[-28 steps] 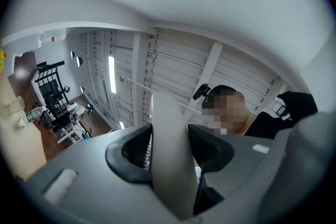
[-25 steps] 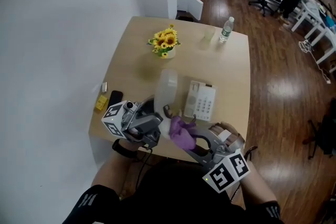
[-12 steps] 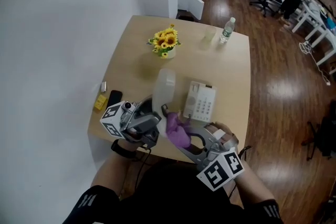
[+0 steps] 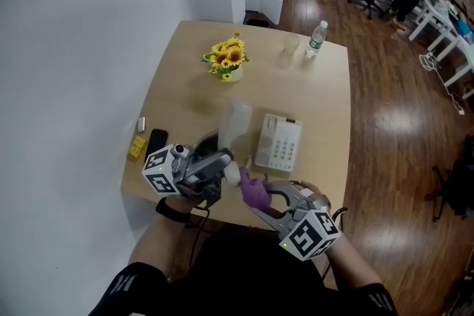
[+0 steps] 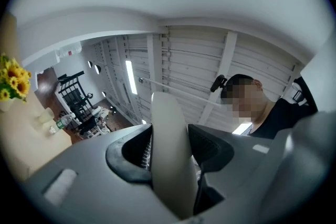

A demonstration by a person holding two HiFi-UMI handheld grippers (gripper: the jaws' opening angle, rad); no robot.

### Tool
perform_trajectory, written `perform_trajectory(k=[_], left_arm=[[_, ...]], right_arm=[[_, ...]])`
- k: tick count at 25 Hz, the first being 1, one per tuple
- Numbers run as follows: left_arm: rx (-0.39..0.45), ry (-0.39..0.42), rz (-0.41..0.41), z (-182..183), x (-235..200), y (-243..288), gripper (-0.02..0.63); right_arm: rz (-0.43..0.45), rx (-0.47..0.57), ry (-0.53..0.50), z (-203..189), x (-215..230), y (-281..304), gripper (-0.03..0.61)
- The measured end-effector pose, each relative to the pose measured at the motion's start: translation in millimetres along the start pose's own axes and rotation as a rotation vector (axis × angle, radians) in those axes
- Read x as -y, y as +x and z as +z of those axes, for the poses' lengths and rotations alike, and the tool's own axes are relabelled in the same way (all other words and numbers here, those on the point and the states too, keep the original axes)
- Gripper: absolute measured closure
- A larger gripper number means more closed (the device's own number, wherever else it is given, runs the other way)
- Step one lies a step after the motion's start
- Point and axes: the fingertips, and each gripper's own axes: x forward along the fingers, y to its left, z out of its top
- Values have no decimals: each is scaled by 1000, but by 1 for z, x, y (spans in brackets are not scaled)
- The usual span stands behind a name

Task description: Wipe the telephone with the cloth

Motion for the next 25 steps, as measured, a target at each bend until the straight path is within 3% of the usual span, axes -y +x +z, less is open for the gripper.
perform_trajectory(k=[8, 14, 20, 25], left_arm=[[-181, 113, 365, -37, -79, -10, 408], [-260, 149, 571, -70, -144, -23, 408], [-378, 128, 826, -122, -221, -53, 409], [-513, 141, 1000, -171, -272, -89, 408]], right_arm=[[-188, 14, 221, -56, 43, -17, 436], [-315, 7, 387, -110, 72, -30, 434], [-362, 97, 679, -146, 91, -50, 434], [-387, 92, 783, -175, 97, -61, 434]])
